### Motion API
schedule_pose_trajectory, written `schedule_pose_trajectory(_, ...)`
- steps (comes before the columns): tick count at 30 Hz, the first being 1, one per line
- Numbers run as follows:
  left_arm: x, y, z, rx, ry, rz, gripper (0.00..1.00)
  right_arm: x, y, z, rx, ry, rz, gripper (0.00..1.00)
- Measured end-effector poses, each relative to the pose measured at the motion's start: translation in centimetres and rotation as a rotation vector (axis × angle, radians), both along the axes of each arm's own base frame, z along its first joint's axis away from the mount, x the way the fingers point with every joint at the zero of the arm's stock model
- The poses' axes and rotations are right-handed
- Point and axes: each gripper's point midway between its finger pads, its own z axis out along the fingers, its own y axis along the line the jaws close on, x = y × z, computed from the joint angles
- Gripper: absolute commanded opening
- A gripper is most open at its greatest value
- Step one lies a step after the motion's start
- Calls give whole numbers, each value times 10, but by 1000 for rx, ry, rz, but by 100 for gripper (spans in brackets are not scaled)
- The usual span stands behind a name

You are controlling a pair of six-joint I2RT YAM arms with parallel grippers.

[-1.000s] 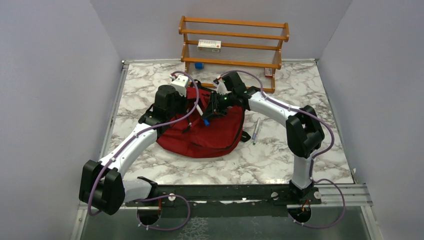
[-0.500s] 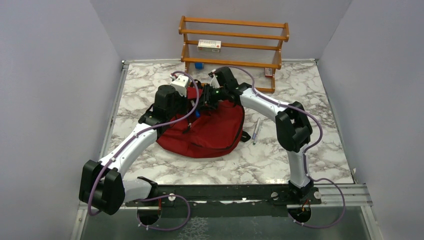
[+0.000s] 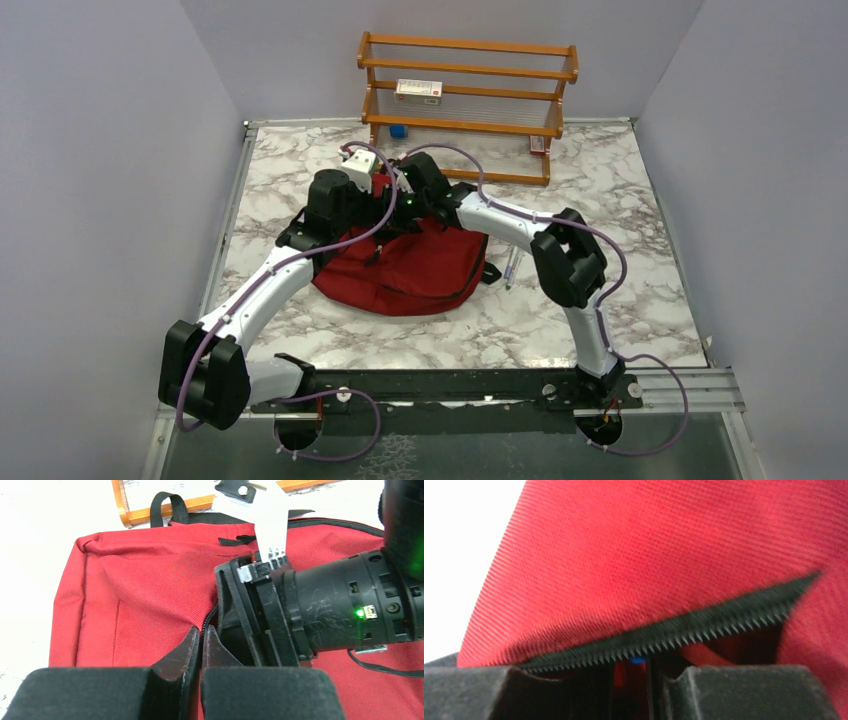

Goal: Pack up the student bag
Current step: Place the stationery in the student bag, then pick up the stationery from the center of the board.

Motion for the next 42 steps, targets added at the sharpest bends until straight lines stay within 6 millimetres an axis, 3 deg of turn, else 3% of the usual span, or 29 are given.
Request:
schedule_pose_trajectory(4, 0, 0, 0, 0, 0, 1, 0, -2, -16, -3, -48, -48, -25, 38)
schedule_pose_trajectory(7, 0, 1, 0, 0, 0, 2, 0, -1, -30, 8, -72, -109, -43, 38)
schedule_pose_trajectory(14, 0, 1, 0, 0, 0, 4, 0, -6, -73, 70, -96, -319, -109, 38)
schedule_pose_trajectory(17, 1, 2, 0, 0, 0, 7, 0, -7, -103, 100, -130, -430, -188, 38)
schedule_pose_trajectory(20, 2, 4, 0, 4, -1, 16, 0, -7, -143, 112, -205, -506, -306, 38)
schedule_pose_trajectory(23, 2, 5, 0, 8, -2, 24, 0, -10, -196, 99, -332, -530, -438, 38)
schedule_pose_trajectory(27, 2, 5, 0, 8, -3, 25, 0, -7, -270, 58, -505, -450, -579, 38)
schedule_pose_trajectory(30, 2, 5, 0, 8, -3, 25, 0, -14, -313, 24, -600, -363, -647, 38)
schedule_pose_trajectory(36, 2, 6, 0, 9, -2, 26, 0, -41, -340, -22, -682, -247, -650, 39)
schedule_pose_trajectory(42, 2, 6, -1, 9, -2, 26, 0, -50, -355, -55, -719, -145, -654, 39)
